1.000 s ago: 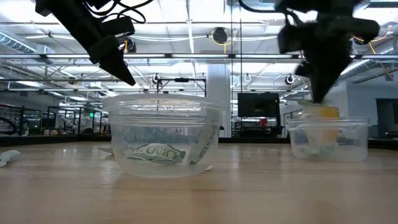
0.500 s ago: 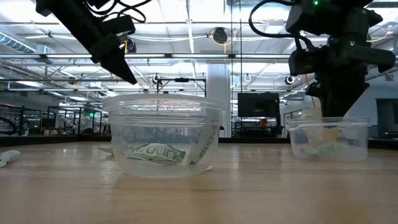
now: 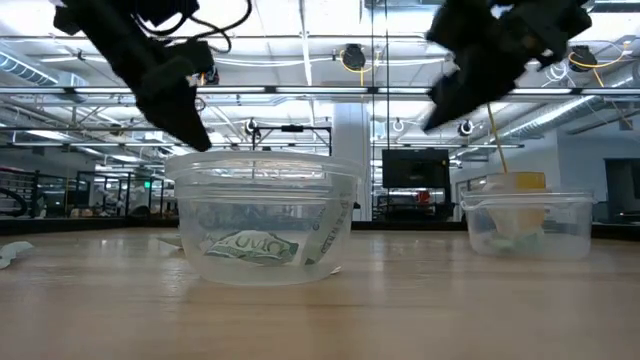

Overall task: Pick and place items into bin
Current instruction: Put the Stevia packet into the left transparent bin

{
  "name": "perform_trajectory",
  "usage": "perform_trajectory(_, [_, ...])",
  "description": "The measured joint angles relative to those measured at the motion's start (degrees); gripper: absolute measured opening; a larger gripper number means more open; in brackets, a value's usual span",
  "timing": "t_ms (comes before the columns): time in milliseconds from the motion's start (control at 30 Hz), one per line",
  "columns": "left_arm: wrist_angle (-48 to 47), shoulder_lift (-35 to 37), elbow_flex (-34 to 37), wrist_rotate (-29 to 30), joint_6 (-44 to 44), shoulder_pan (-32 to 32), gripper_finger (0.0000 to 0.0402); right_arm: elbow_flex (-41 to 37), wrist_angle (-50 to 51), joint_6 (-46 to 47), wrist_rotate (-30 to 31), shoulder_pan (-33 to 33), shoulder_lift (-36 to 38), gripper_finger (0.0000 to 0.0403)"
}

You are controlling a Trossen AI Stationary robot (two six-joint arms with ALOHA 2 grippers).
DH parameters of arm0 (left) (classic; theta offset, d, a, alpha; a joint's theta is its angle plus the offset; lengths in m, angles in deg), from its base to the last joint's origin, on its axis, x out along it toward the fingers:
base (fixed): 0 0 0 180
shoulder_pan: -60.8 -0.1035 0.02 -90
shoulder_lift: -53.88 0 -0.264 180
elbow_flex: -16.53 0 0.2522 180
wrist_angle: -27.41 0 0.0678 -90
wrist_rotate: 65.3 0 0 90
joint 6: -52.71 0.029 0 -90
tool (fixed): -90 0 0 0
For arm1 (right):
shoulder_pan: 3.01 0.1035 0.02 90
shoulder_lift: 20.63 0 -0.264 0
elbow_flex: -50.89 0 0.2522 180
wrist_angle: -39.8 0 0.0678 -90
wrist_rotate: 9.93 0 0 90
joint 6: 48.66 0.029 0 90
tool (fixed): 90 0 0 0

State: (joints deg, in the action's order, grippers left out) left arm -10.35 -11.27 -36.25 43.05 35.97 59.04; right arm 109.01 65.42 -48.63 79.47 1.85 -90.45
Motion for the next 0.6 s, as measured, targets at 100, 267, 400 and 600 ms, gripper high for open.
perform_trajectory(100, [2.3, -2.2, 2.8, -1.0, -3.6, 0.1, 0.0209, 0.0, -8.8, -6.0, 6.0, 0.0, 0.1, 0.0106])
perform_trajectory(267, [1.8, -7.3, 6.9, -3.6, -5.3, 1.4, 0.0209, 0.0, -15.1, -11.5, 14.3, -1.1, 0.1, 0.0107])
perform_trajectory(400, [3.6, -11.4, 8.9, -1.9, -2.1, 2.7, 0.0209, 0.0, -14.9, -12.6, 14.1, -2.7, 0.1, 0.0105])
perform_trajectory(600, [8.3, -15.0, 9.4, -1.0, 0.4, 3.6, 0.0209, 0.0, -14.1, -11.6, 14.1, -4.2, 0.0, 0.0106])
